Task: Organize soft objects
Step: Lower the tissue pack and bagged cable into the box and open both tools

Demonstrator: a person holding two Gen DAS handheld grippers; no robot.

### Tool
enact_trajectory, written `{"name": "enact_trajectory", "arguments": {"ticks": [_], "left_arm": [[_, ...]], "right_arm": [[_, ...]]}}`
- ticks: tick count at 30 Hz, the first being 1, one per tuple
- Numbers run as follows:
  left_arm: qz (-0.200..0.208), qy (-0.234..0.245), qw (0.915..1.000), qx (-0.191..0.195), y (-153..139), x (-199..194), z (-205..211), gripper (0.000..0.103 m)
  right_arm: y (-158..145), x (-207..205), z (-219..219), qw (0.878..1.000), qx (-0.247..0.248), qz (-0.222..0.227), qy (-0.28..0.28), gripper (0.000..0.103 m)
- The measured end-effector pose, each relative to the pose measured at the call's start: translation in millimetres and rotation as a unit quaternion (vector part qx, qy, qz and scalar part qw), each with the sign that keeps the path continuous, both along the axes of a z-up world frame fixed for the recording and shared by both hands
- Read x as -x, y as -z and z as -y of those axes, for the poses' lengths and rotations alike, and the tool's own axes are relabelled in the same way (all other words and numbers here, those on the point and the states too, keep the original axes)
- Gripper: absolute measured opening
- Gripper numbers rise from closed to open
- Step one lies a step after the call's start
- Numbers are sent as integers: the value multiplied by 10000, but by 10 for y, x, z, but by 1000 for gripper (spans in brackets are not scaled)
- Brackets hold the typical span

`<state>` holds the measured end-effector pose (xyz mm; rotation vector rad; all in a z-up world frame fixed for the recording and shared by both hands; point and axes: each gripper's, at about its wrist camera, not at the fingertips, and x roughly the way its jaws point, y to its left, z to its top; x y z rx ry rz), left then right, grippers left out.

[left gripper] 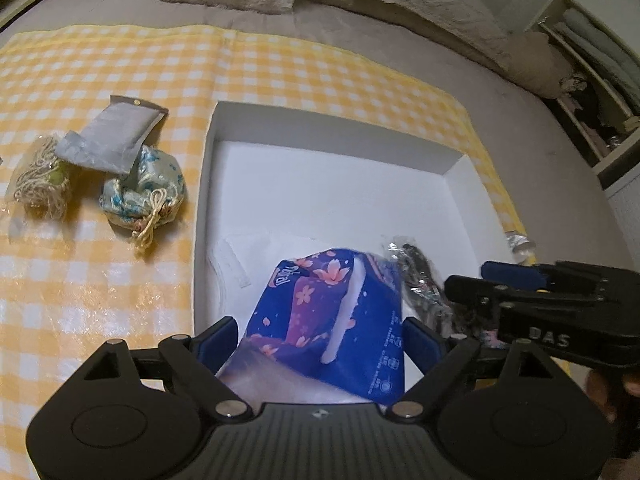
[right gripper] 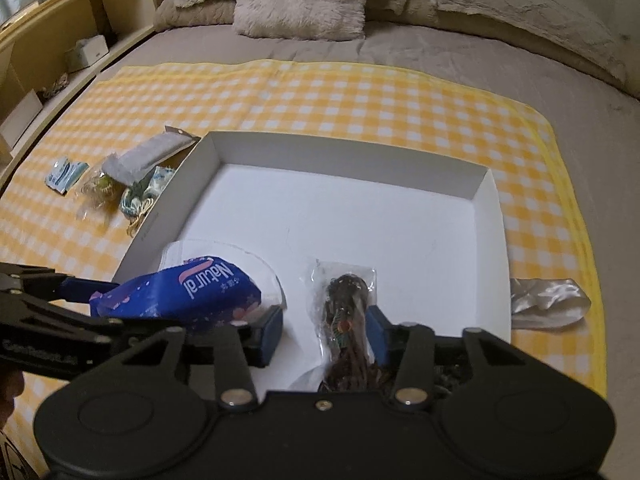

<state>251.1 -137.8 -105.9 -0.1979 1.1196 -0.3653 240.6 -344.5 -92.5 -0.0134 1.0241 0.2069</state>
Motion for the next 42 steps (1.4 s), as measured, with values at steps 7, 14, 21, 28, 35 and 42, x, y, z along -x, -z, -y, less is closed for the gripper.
{"name": "enact_trajectory", "arguments": {"ticks": [7,14,21,28,35,42], "left_arm": [[137,517,9980,-338,-17,48,104,75],[182,843,9944,-604,69,34,174,48],[644,678,9945,-463,-38,7,100,24],[1249,1477,9736,-1211,-61,32,243,22],[1969,2868,9233,-1629,-9,194,254,21],[1668,3306,9145,-1626,130,207,220,24]], "right_arm": [[-5,18,-33,10000,49,-10,-5,45],[-15,23,-36,10000,34,-3,-33,45],[-29,14,2,10000,-10,16,10,45],[-42,27,18,10000,-35,42,48,45],[-54,44,24,9999,-41,65,70,44],[-54,63,12,10000,-43,50,75,44]]}}
